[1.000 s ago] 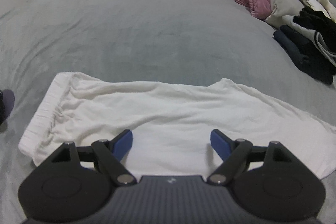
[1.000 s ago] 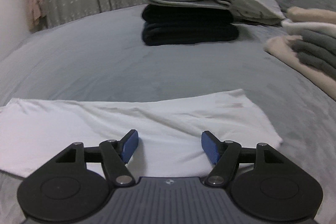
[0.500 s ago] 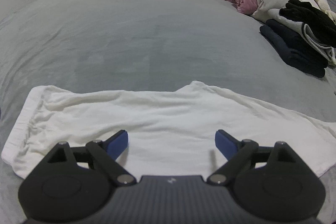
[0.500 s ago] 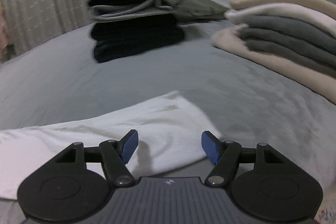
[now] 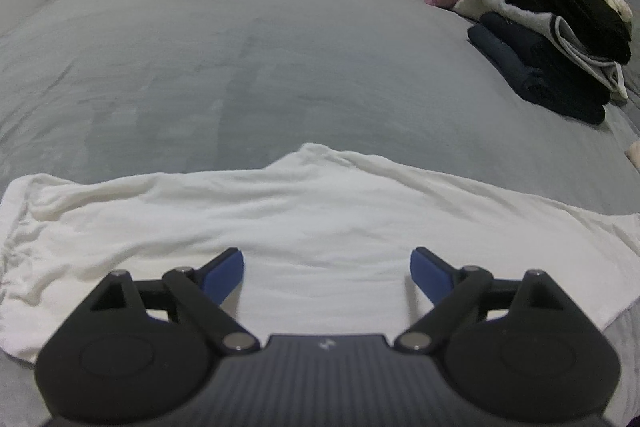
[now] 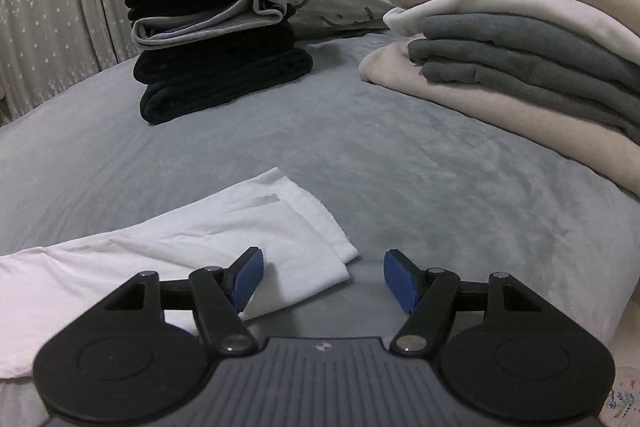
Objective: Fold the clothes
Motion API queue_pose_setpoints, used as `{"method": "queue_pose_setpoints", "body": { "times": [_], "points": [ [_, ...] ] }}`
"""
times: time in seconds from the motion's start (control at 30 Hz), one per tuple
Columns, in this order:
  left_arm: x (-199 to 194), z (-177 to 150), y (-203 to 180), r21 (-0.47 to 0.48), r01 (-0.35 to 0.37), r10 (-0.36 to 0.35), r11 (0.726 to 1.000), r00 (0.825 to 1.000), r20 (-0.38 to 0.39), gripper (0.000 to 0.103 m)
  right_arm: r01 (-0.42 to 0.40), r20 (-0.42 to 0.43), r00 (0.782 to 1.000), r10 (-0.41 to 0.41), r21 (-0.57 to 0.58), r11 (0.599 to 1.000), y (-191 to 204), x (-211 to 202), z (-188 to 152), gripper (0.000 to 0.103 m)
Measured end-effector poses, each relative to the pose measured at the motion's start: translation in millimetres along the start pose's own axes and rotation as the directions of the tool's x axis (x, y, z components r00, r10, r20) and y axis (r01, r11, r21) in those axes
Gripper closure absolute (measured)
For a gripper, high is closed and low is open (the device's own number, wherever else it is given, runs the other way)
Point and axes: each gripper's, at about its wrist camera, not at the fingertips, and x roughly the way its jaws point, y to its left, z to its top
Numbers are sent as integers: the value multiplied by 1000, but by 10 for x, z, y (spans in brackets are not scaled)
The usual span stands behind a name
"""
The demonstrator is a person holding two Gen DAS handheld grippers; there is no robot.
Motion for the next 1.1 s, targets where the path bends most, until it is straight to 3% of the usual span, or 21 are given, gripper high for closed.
{"method": "queue_pose_setpoints", "body": {
  "times": [0.47, 0.93, 1.1],
  "points": [
    [105, -10, -136, 42, -12, 13, 999, 1000, -13, 5, -9, -4, 1000, 9, -53, 999, 28, 14, -45, 29],
    [113, 4, -139, 46, -16, 17, 999, 1000, -20, 0, -12, -21, 1000, 12, -28, 1000, 32, 28, -3, 27],
    [111, 1, -137, 48, -13, 14, 999, 1000, -22, 0, -53, -49, 997, 54, 23, 998, -41, 7, 58, 27]
  ]
}}
